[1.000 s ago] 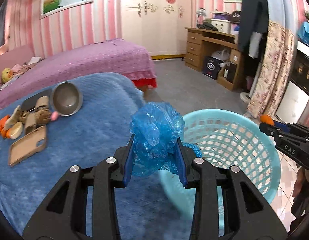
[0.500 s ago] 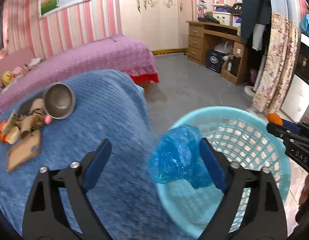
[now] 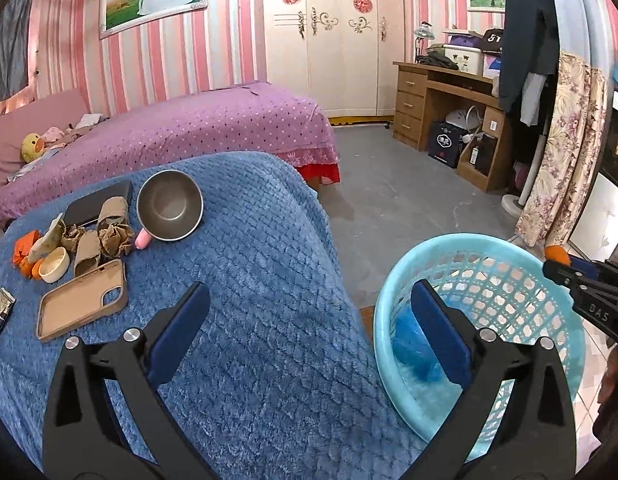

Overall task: Collect trash
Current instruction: 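Move both tools back over the bed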

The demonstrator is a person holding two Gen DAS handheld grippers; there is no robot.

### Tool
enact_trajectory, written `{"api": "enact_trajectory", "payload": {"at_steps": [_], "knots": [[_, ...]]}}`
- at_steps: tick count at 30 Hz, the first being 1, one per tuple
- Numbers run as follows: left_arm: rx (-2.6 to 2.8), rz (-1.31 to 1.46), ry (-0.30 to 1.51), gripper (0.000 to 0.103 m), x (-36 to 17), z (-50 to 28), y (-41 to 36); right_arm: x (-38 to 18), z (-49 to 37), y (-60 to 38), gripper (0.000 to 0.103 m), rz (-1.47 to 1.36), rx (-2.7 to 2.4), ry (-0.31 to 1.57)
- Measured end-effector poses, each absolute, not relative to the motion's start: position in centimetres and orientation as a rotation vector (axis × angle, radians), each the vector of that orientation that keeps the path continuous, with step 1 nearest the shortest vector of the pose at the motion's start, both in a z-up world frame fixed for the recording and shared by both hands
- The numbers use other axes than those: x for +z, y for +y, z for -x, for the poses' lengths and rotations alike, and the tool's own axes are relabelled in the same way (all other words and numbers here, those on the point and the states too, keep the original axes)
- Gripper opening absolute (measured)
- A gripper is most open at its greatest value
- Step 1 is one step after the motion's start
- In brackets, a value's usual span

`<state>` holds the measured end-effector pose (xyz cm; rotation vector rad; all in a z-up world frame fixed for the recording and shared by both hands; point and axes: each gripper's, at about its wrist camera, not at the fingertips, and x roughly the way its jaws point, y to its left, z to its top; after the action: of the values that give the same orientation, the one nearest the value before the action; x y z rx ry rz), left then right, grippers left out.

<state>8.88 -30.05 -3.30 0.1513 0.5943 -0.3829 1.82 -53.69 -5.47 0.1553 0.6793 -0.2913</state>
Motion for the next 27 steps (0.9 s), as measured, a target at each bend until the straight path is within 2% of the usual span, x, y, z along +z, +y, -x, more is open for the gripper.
{"api": "enact_trajectory", "payload": {"at_steps": [12, 14, 15, 16, 18, 21, 25, 27], "knots": [[-0.309, -0.157, 0.556, 0.097, -2.4, -8.9, -26.9, -5.0, -2.5, -52.7, 0.032, -0.164, -0.285, 0.674], [-0.298, -0.149, 0.553, 0.097, -2.1, -8.9, -26.2, -4.7, -2.6, -52.5, 0.046, -0.175, -0.295, 0.66], [-0.293, -0.143, 0.552, 0.097, -1.8, -8.9, -25.5, -4.5, -2.6, -52.3, 0.059, -0.184, -0.299, 0.647], [-0.289, -0.139, 0.551, 0.097, -1.5, -8.9, -25.1, -4.4, -2.7, -52.2, 0.065, -0.188, -0.301, 0.642], [-0.28, -0.136, 0.545, 0.097, -1.2, -8.9, -24.2, -4.0, -2.9, -51.6, 0.067, -0.193, -0.312, 0.631], [-0.261, -0.134, 0.534, 0.097, -0.6, -8.7, -22.5, -3.7, -3.4, -50.6, 0.082, -0.205, -0.316, 0.617], [-0.236, -0.152, 0.525, 0.097, 0.0, -8.6, -20.2, -3.1, -4.4, -48.5, 0.089, -0.203, -0.302, 0.606], [-0.222, -0.158, 0.522, 0.097, 0.0, -8.7, -19.1, -2.8, -4.8, -47.5, 0.089, -0.2, -0.287, 0.601]]}}
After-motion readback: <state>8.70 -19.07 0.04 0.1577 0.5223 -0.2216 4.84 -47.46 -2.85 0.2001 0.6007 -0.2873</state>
